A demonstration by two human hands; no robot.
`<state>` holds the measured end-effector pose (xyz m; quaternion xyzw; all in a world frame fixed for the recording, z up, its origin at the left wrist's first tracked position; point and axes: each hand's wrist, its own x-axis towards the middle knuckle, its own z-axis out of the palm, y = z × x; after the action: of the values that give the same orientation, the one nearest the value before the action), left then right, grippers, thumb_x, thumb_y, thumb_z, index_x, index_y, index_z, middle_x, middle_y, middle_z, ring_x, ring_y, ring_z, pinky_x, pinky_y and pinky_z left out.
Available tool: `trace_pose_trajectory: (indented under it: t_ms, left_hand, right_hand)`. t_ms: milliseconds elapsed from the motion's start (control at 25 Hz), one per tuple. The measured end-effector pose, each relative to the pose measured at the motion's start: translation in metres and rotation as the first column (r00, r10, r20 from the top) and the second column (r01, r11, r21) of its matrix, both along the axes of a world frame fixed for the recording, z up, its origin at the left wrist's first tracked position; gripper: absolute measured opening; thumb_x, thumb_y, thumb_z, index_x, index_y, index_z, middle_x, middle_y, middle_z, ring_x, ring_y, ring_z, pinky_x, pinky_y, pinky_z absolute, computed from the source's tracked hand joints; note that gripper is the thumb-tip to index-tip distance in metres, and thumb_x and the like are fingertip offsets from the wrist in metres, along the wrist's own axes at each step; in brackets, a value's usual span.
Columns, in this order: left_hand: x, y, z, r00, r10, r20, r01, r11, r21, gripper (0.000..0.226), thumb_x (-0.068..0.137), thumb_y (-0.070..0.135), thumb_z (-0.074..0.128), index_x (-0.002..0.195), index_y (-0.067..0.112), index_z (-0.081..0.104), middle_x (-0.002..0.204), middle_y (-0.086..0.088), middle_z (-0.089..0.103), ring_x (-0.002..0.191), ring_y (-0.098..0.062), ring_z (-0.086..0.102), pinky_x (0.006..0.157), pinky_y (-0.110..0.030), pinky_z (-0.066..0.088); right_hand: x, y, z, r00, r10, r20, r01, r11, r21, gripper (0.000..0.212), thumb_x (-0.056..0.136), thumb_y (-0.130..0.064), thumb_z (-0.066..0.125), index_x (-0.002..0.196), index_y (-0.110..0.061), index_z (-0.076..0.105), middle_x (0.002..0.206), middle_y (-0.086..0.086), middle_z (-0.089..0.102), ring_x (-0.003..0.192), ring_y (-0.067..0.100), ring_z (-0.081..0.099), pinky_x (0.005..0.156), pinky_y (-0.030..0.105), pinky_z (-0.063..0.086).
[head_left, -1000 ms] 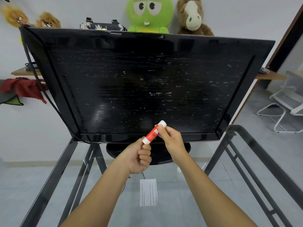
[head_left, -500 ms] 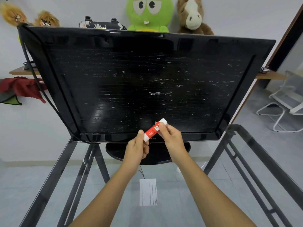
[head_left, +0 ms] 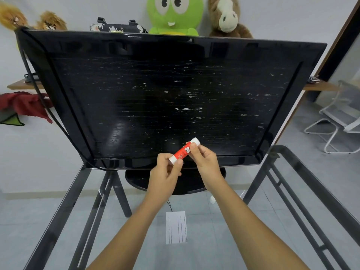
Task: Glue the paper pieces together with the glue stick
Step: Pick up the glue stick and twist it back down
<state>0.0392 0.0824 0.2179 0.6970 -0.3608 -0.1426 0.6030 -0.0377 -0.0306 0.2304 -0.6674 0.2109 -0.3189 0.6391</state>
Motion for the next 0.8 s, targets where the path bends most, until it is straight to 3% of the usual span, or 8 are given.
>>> trace_pose_trajectory:
  t_ms: [80,160,200,240,360,440,600,800]
  left_hand:
    - [0.004,0.004,-0.012,0.83,0.084,0.552,-0.125,0.992,0.036,0.03,0.085,0.038,0.055,0.097,0.011,0.054,0.071,-0.001,0.064,0.054,-0.008,0.059,0.046,-0.015,0.044]
    - [0.01,0.005,-0.019,0.57,0.099,0.815,-0.203,0.979,0.022,0.035,0.086,0.036,0.055,0.083,0.001,0.059,0.056,-0.004,0.058,0.041,-0.01,0.051,0.039,-0.014,0.036]
    - [0.009,0.005,-0.02,0.546,0.086,0.834,-0.202,0.979,0.032,0.039,0.089,0.037,0.049,0.08,0.001,0.059,0.053,-0.004,0.055,0.038,-0.012,0.049,0.038,-0.015,0.034]
    - [0.007,0.006,-0.017,0.618,0.065,0.784,-0.18,0.982,0.06,0.042,0.093,0.039,0.042,0.081,0.003,0.058,0.053,-0.005,0.055,0.038,-0.014,0.05,0.037,-0.018,0.036]
    - [0.002,0.005,-0.01,0.958,-0.009,0.288,-0.02,0.995,0.099,0.041,0.09,0.049,0.029,0.082,0.017,0.054,0.056,-0.001,0.059,0.047,-0.012,0.056,0.045,-0.023,0.046]
    - [-0.001,0.002,-0.007,0.996,-0.046,0.082,0.042,0.998,0.048,0.041,0.087,0.055,0.031,0.083,0.022,0.056,0.055,0.002,0.061,0.047,-0.006,0.056,0.047,-0.016,0.045]
    - [0.002,0.002,-0.004,0.933,0.083,0.349,-0.088,0.996,-0.003,0.042,0.084,0.042,0.057,0.116,0.014,0.054,0.094,0.014,0.063,0.077,-0.001,0.063,0.066,-0.01,0.049]
    - [-0.001,-0.001,-0.017,0.744,0.16,0.649,-0.145,0.986,-0.076,0.029,0.077,0.016,0.072,0.098,-0.002,0.064,0.09,-0.014,0.07,0.08,-0.022,0.068,0.061,-0.034,0.059]
  right_hand:
    - [-0.001,0.001,-0.001,1.0,0.003,-0.012,-0.002,1.0,0.022,0.026,0.077,-0.056,0.055,0.086,-0.037,0.07,0.092,-0.012,0.071,0.097,0.002,0.063,0.081,0.017,0.048]
    - [-0.002,0.003,-0.004,1.0,0.003,-0.012,-0.003,0.999,0.047,0.027,0.076,-0.055,0.056,0.086,-0.034,0.07,0.09,-0.013,0.072,0.096,0.002,0.064,0.078,0.013,0.049]
    - [-0.002,0.004,-0.004,1.0,0.004,-0.011,-0.004,0.999,0.053,0.026,0.075,-0.054,0.056,0.084,-0.034,0.07,0.089,-0.014,0.072,0.095,0.001,0.064,0.075,0.01,0.048]
    - [-0.003,0.006,-0.005,1.0,0.008,-0.012,-0.008,0.998,0.058,0.025,0.076,-0.053,0.056,0.084,-0.034,0.07,0.087,-0.015,0.072,0.094,0.0,0.064,0.073,0.008,0.048]
    - [-0.002,0.005,-0.004,1.0,0.015,-0.015,-0.014,0.998,0.062,0.024,0.081,-0.048,0.055,0.084,-0.029,0.07,0.084,-0.014,0.072,0.093,0.002,0.065,0.075,0.008,0.048]
    - [-0.002,0.002,-0.003,1.0,-0.001,-0.012,0.002,0.999,0.053,0.025,0.084,-0.045,0.054,0.084,-0.026,0.07,0.083,-0.011,0.072,0.093,0.004,0.065,0.078,0.01,0.049]
    - [-0.003,-0.002,-0.004,0.997,-0.077,-0.005,0.077,0.997,0.032,0.028,0.077,-0.053,0.056,0.085,-0.03,0.07,0.087,-0.008,0.072,0.093,0.005,0.065,0.076,0.014,0.05]
    - [-0.006,-0.006,-0.013,0.997,-0.041,-0.069,0.04,0.999,-0.029,0.024,0.075,-0.059,0.055,0.081,-0.041,0.069,0.09,-0.011,0.072,0.096,0.003,0.065,0.082,0.016,0.049]
